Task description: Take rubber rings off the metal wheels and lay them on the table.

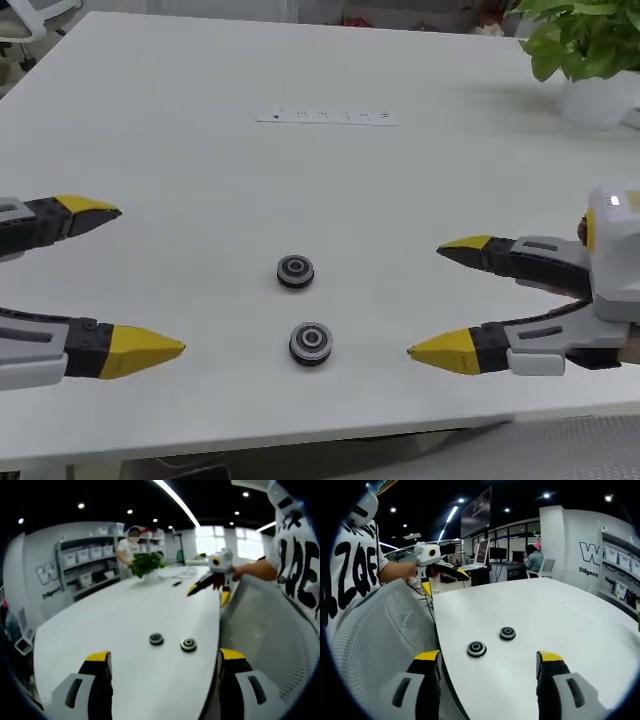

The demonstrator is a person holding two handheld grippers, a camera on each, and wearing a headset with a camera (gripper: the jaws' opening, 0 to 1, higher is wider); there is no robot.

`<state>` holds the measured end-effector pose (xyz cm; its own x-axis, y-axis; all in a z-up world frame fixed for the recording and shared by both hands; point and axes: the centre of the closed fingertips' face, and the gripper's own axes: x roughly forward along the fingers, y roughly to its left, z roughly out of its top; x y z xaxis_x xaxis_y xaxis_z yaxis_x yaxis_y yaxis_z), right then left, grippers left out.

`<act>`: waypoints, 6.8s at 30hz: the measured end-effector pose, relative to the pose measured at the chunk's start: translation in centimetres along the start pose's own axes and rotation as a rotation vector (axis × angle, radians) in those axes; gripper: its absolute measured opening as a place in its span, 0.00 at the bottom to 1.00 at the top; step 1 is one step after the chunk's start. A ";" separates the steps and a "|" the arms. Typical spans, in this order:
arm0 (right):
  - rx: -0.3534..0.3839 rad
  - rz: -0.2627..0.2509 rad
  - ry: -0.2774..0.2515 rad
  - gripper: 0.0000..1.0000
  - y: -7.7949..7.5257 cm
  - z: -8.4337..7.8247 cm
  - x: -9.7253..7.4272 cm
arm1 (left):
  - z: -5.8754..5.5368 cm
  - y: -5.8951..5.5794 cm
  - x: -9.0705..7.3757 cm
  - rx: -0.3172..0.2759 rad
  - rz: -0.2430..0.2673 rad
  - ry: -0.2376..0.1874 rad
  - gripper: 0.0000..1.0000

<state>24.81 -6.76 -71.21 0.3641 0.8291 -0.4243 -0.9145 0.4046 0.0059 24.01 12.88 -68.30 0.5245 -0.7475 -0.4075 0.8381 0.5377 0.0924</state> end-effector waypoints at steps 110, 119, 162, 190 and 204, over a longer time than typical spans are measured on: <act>-0.129 0.333 0.215 0.45 1.2 -4.5 8.2 | -3.8 -5.0 11.7 0.103 -0.379 0.218 0.46; -0.126 0.336 0.221 0.45 1.3 -4.7 8.3 | -3.7 -5.1 12.3 0.094 -0.395 0.223 0.44; -0.107 0.331 0.218 0.44 1.4 -5.1 8.2 | -4.6 -6.7 14.4 0.172 -0.412 0.278 0.21; -0.109 0.349 0.237 0.43 1.6 -5.1 8.7 | -4.8 -6.8 15.2 0.161 -0.366 0.283 0.14; -0.106 0.366 0.239 0.41 1.9 -4.6 8.7 | -4.8 -6.7 14.9 0.151 -0.361 0.270 0.14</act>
<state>25.46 -0.52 -79.07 -0.0264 0.7926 -0.6092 -0.9931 0.0489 0.1067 25.52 -0.01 -79.37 0.1550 -0.7370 -0.6579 0.9825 0.1846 0.0246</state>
